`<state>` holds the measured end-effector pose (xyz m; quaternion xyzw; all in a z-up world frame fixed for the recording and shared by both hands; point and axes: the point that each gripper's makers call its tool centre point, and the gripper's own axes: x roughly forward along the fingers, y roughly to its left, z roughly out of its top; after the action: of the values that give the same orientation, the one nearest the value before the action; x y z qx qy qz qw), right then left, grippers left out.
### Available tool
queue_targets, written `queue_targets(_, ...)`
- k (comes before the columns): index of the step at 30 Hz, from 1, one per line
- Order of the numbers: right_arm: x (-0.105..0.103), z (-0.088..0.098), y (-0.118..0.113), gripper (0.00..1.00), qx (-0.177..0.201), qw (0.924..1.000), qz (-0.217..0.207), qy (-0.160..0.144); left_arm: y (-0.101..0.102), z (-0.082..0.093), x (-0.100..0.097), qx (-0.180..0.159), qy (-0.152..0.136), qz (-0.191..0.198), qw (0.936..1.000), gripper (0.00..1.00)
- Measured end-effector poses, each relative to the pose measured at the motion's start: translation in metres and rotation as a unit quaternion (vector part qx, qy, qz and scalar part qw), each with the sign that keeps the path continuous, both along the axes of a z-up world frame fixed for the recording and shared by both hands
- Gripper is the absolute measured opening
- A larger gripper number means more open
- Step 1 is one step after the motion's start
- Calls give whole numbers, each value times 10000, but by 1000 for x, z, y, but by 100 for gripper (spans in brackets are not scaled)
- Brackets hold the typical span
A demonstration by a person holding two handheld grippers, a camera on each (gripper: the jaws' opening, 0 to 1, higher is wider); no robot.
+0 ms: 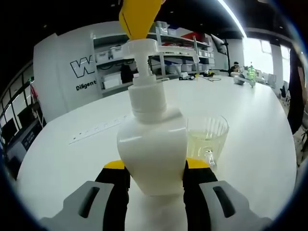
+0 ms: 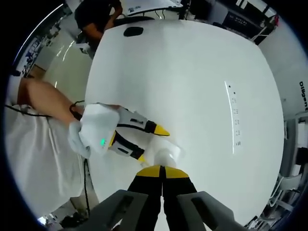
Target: Hold the bottle steady, press the pump all the way down and release, and repeat the specified number of times to dispense into the cup
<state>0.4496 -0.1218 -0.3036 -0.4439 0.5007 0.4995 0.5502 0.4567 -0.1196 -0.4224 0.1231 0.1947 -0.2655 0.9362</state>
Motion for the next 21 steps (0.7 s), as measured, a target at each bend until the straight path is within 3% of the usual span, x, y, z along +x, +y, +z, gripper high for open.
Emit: queue_targets(21, -4, -2, 0, 0, -99, 9999, -59, 52, 0, -1, 0, 14, -6, -14, 10000, 41)
